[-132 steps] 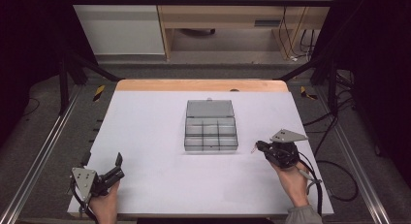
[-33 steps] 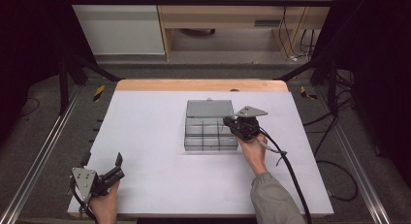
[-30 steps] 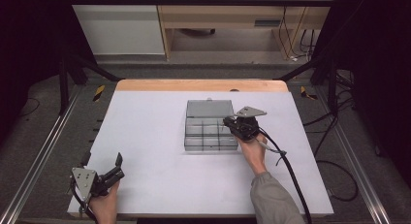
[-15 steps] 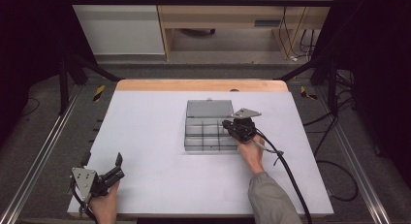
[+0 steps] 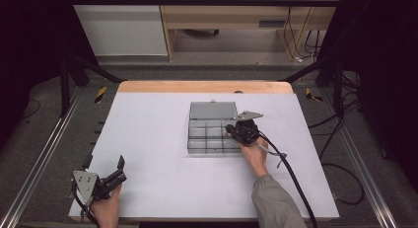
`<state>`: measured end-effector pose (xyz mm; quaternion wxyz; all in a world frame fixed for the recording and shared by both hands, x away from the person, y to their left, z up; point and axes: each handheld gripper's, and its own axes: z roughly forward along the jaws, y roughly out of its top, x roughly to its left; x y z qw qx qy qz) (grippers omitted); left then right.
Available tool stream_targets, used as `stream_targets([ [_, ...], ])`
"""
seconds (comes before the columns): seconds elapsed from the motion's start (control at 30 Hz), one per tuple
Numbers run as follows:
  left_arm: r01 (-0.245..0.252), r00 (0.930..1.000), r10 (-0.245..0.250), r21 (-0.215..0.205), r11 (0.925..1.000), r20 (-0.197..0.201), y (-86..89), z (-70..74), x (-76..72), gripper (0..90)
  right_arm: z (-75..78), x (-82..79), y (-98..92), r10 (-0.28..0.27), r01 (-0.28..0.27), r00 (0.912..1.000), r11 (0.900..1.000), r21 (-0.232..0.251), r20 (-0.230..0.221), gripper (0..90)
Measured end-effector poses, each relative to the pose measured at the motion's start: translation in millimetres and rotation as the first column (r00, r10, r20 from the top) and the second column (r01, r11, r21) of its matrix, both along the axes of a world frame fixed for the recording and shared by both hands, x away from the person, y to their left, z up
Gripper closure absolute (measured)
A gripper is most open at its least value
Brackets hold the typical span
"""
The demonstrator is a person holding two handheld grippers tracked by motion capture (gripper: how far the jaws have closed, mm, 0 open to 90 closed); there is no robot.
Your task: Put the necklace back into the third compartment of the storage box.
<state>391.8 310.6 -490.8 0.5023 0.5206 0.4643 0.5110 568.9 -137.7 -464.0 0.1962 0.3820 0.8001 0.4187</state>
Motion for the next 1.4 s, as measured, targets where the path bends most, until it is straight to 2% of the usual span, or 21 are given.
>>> stream_targets([
  [0.5,0.0,1.0,0.0,0.0,1.0,-0.001,0.0,0.0,0.1,2.3,-3.9,3.5,1.2,-0.007,0.006,0.9989,1.0,-0.015,-0.047,85.3],
  [0.63,0.0,1.0,0.0,0.0,1.0,-0.001,0.0,0.0,0.1,2.4,-3.4,3.9,2.6,-0.006,0.005,0.9985,1.0,-0.029,-0.054,85.1],
  [0.8,0.0,1.0,0.0,-0.001,1.0,-0.001,0.0,0.1,0.1,2.4,-2.2,4.4,8.2,0.006,-0.01,0.9986,0.997,-0.075,-0.053,83.6],
  [1.1,0.0,1.0,0.0,0.0,1.0,-0.002,-0.1,0.1,0.2,2.5,-1.2,4.5,6.9,-0.003,-0.001,0.9984,0.997,-0.072,-0.056,81.9],
  [1.2,0.0,1.0,0.0,0.0,1.0,-0.001,0.0,0.1,0.2,2.4,0.3,4.0,6.4,-0.003,0.0,0.9985,0.999,-0.052,-0.055,78.1],
  [1.4,0.0,1.0,0.0,-0.001,1.0,-0.001,0.0,0.1,0.2,2.4,0.7,3.6,6.7,-0.001,-0.001,0.9986,0.999,-0.052,-0.053,70.2],
])
